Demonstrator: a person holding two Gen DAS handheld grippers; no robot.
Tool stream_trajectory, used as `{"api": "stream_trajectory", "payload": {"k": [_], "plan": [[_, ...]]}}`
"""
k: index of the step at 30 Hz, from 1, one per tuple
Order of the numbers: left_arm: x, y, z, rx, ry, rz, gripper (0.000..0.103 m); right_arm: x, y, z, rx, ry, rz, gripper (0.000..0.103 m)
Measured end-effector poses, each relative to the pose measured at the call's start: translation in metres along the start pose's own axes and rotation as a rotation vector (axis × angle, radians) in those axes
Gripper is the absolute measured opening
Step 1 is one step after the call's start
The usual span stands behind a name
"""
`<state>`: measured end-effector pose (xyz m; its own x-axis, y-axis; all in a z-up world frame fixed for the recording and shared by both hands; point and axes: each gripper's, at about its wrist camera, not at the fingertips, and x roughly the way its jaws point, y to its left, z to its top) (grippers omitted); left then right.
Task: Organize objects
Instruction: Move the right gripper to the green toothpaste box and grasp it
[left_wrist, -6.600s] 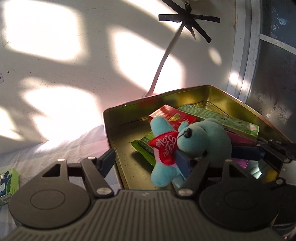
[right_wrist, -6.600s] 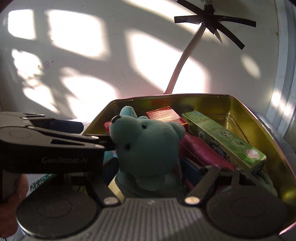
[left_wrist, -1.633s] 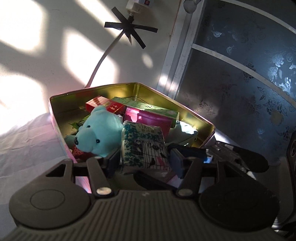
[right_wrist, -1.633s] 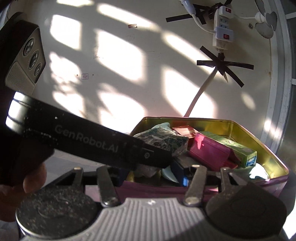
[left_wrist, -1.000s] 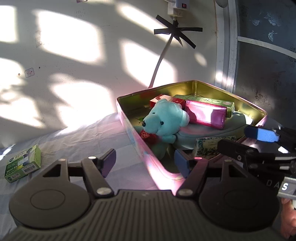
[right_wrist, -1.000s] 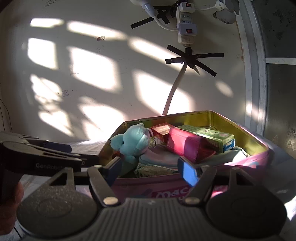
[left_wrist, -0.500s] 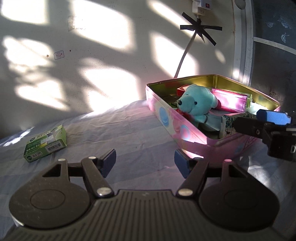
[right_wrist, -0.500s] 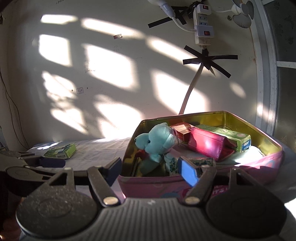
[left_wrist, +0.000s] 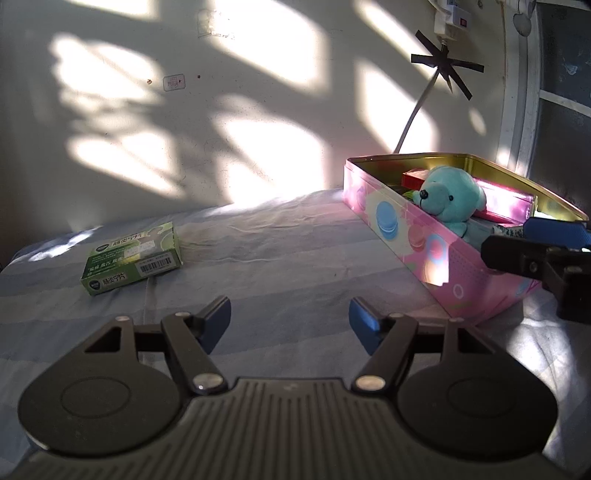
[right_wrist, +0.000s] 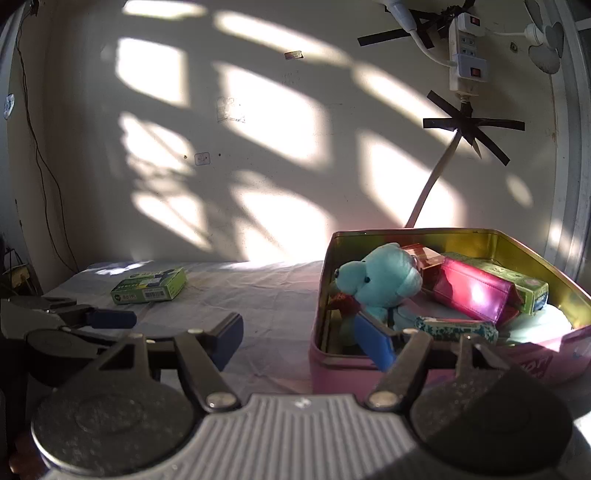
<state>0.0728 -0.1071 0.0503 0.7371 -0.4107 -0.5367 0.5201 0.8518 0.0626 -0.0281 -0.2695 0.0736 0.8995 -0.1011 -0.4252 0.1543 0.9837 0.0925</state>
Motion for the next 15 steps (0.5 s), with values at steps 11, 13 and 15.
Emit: {"api": "stream_trajectory", "payload": {"k": [11, 13, 15], "plan": [[0.01, 0.055, -0.01, -0.059, 0.005, 0.106, 0.073, 0.028, 0.042, 0.003, -0.079, 0.054, 0.063, 0.069], [0.013, 0.068, -0.013, -0.068, 0.009, 0.137, 0.073, 0.035, 0.049, 0.002, -0.089, 0.072, 0.08, 0.069], [0.016, 0.081, -0.016, -0.085, 0.016, 0.164, 0.073, 0.042, 0.057, 0.002, -0.104, 0.086, 0.093, 0.069]]}}
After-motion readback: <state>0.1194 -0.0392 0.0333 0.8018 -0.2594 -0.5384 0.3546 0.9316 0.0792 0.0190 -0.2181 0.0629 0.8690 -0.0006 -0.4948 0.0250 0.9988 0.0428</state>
